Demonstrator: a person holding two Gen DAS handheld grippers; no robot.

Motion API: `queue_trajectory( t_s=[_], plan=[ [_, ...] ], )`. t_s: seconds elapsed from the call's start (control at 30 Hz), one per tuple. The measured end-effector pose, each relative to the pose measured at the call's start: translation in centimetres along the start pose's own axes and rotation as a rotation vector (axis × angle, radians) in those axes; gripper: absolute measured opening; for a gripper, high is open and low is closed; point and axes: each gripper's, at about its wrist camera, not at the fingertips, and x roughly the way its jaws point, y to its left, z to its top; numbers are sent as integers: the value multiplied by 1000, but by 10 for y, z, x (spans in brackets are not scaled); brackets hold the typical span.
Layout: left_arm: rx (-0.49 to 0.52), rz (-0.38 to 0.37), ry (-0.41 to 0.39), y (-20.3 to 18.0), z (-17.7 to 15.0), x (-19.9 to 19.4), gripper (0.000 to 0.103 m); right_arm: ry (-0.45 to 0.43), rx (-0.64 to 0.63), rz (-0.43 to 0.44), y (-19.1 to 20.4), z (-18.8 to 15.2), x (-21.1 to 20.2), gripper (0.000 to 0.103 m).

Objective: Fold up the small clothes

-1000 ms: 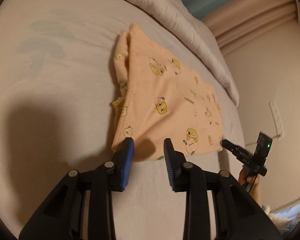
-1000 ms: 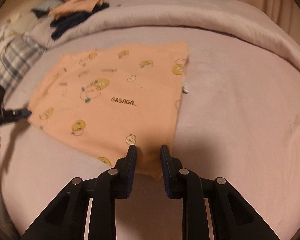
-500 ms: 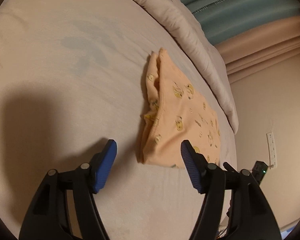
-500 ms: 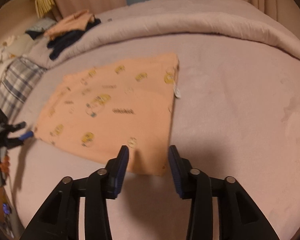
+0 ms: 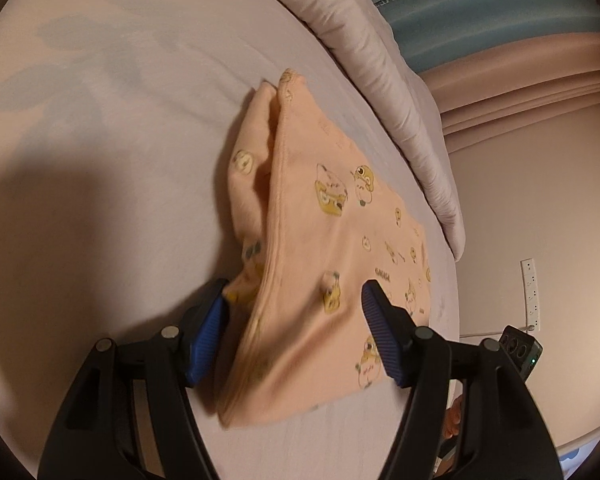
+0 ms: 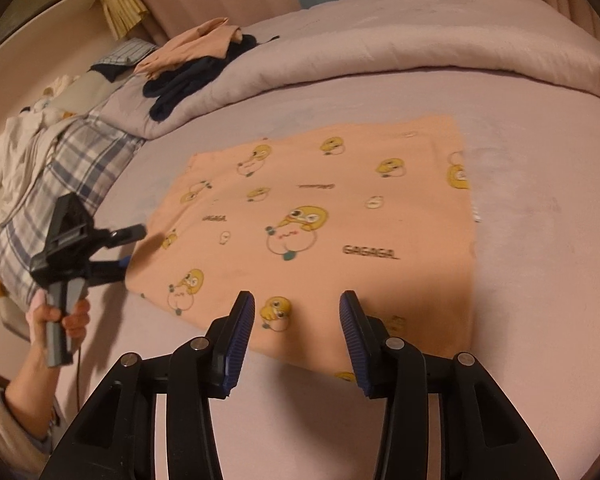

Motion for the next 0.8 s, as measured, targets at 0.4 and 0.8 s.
queue_trajectory(
  t_s=[0.4, 0.8],
  plan=[
    [37, 26, -9, -10, 28, 22, 66, 21, -24, 50, 12, 14, 18, 44],
    [128, 97, 7, -29, 46, 45, 66, 26, -72, 55, 31, 30, 38, 44]
  ],
)
